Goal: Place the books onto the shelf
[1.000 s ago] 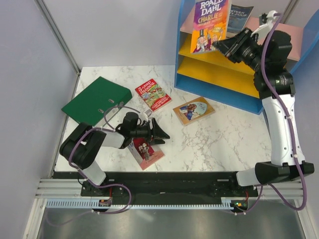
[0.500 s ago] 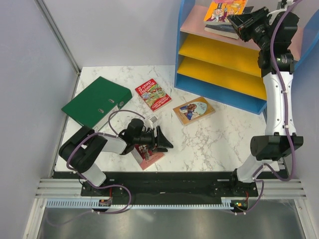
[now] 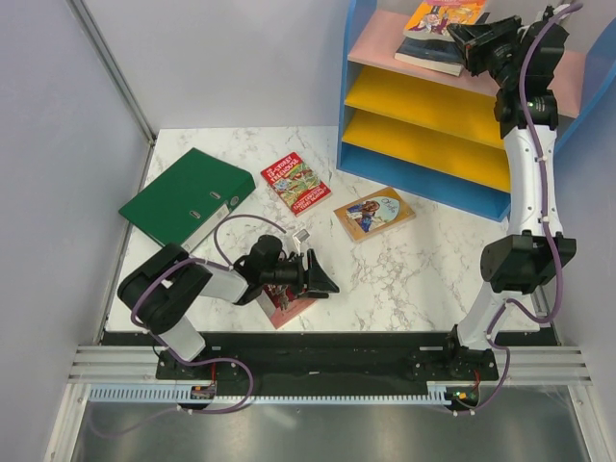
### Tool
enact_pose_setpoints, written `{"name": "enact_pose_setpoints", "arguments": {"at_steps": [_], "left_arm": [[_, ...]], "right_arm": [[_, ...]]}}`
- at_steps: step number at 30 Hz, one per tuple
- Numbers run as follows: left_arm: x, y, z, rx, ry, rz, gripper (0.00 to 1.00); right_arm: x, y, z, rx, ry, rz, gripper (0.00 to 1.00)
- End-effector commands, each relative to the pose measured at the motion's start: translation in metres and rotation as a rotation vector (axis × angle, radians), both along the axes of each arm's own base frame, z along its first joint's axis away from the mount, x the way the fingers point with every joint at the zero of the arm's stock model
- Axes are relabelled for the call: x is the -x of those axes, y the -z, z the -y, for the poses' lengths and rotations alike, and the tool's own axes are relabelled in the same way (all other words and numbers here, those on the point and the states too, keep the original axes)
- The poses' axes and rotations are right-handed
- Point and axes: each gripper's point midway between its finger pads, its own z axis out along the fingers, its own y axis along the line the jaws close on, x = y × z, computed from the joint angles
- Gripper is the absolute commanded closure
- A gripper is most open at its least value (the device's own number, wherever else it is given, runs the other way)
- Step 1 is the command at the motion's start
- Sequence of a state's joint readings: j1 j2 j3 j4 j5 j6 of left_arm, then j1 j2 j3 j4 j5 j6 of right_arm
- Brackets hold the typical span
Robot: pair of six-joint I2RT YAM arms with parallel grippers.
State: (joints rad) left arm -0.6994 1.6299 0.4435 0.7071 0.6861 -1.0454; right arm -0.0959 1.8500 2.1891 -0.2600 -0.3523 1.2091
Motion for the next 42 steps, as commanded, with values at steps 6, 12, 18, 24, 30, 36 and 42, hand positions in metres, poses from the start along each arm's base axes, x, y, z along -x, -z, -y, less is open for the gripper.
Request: {"name": "enact_pose_setpoints", "arguments": {"at_steps": [6,12,18,24,30,36,42], "left_arm": [[0.0,0.002,0.004,0.028,0.015,0.057,0.31],[0.0,0.002,0.004,0.03,0.015,0.059,0.31],[0.001,0.003,0.004,0.03,0.017,0.056,0.31],[0.002,0.005,0.003,0.03,0.019,0.053,0.31],[0.004,0.007,0.003,0.032,0.018,0.045,0.31],[0.004,0.007,0.002,0.036,0.013,0.044,0.32],[0.006,0.008,0.001,0.042,0.011,0.042,0.32]], "right_arm": [[0.003,-0.023,0.0,-0.02,-0.022,0.095,0.81],[0.004,-0.005,0.004,-0.019,0.002,0.053,0.76],[0.003,-0.005,0.007,-0.024,0.011,0.052,0.75],[0.0,0.006,0.008,-0.029,0.005,0.027,0.59],[0.009,0.012,0.015,-0.029,0.031,0.008,0.29],[0.017,0.018,0.023,-0.015,0.045,-0.018,0.02],[0.028,0.022,0.032,0.01,0.073,-0.031,0.02]]}}
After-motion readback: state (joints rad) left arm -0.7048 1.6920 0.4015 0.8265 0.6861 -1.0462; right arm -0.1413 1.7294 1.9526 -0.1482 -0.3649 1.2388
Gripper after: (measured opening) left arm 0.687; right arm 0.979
